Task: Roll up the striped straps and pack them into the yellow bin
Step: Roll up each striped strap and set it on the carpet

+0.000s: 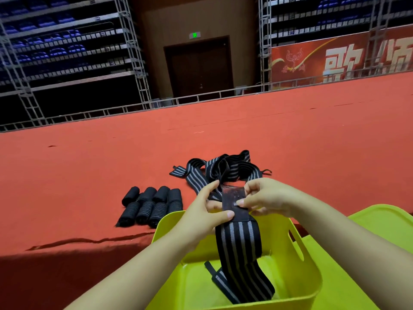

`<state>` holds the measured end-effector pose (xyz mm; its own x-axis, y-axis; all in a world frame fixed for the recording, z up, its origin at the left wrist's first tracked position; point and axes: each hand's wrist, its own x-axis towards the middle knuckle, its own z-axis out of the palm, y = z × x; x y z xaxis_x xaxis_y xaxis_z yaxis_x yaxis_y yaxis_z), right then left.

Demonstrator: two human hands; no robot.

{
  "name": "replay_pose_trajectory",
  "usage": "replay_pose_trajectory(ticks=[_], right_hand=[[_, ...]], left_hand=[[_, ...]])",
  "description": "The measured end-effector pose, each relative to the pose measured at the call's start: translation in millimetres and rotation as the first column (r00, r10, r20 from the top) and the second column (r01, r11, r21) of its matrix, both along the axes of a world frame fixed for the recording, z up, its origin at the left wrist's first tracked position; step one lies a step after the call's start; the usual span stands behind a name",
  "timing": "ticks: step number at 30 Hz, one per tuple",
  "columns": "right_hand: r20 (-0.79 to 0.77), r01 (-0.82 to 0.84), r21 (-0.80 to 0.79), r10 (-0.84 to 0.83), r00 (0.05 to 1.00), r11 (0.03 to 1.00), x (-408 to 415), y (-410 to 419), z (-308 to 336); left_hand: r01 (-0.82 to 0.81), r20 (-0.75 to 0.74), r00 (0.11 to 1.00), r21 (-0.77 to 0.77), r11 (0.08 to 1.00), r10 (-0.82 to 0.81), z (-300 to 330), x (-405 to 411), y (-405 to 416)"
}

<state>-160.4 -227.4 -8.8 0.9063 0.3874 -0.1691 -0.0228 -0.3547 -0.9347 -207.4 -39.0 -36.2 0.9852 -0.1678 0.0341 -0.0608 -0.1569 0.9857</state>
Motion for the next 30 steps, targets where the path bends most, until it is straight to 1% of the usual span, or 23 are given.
replay_pose_trajectory(ticks=[4, 7, 8, 10, 12, 13, 15, 18, 20, 22, 24, 26, 28, 30], right_hand=[[-0.008, -0.017, -0.014, 0.017, 1.0, 1.0, 14, 8, -16], [-0.008, -0.023, -0.02, 0.022, 1.0, 1.0, 28, 10, -21], [0.006, -0.002, -0.031, 0.002, 1.0, 1.0, 35, 8, -23], [0.062, 0.099, -0.066, -0.095, 0.994, 0.993, 54, 0, -26], [0.103, 0.216, -0.104, -0.205, 0.973, 0.971, 78, -9, -31], [0.104, 0.238, -0.128, -0.225, 0.969, 0.963, 90, -11, -33], [0.103, 0.206, -0.203, -0.188, 0.977, 0.957, 111, -4, -35], [0.147, 0.078, -0.363, -0.026, 0.989, 0.929, 134, 29, -35], [0.158, -0.003, -0.443, 0.081, 0.984, 0.897, 144, 56, -40], [0.185, -0.046, -0.503, 0.16, 0.97, 0.863, 151, 80, -48], [0.222, -0.044, -0.536, 0.192, 0.956, 0.843, 156, 95, -54], [0.26, -0.017, -0.531, 0.182, 0.949, 0.847, 159, 103, -58], [0.261, -0.019, -0.534, 0.186, 0.947, 0.845, 159, 105, -60], [0.247, -0.038, -0.62, 0.241, 0.939, 0.783, 159, 106, -64]], left_hand=[[-0.04, 0.005, 0.999, 0.098, 0.994, 0.04, -7, 9, 5], [-0.11, -0.004, 0.994, 0.137, 0.985, 0.111, -16, 19, 11], [-0.139, 0.005, 0.99, 0.152, 0.979, 0.14, -19, 24, 14], [-0.189, 0.031, 0.982, 0.202, 0.961, 0.187, -24, 32, 23], [-0.208, 0.041, 0.978, 0.25, 0.946, 0.204, -30, 40, 30], [-0.211, 0.041, 0.977, 0.271, 0.939, 0.207, -33, 43, 33], [-0.217, 0.04, 0.976, 0.31, 0.926, 0.215, -37, 48, 37], [-0.252, 0.08, 0.967, 0.376, 0.891, 0.24, -41, 57, 41], [-0.277, 0.092, 0.961, 0.375, 0.885, 0.262, -43, 62, 45], [-0.292, 0.083, 0.956, 0.349, 0.89, 0.281, -45, 66, 50], [-0.309, 0.085, 0.951, 0.337, 0.889, 0.299, -47, 68, 55], [-0.321, 0.089, 0.947, 0.331, 0.887, 0.309, -48, 68, 58], [-0.329, 0.085, 0.944, 0.325, 0.887, 0.319, -48, 69, 59], [-0.335, 0.083, 0.942, 0.322, 0.885, 0.326, -49, 70, 61]])
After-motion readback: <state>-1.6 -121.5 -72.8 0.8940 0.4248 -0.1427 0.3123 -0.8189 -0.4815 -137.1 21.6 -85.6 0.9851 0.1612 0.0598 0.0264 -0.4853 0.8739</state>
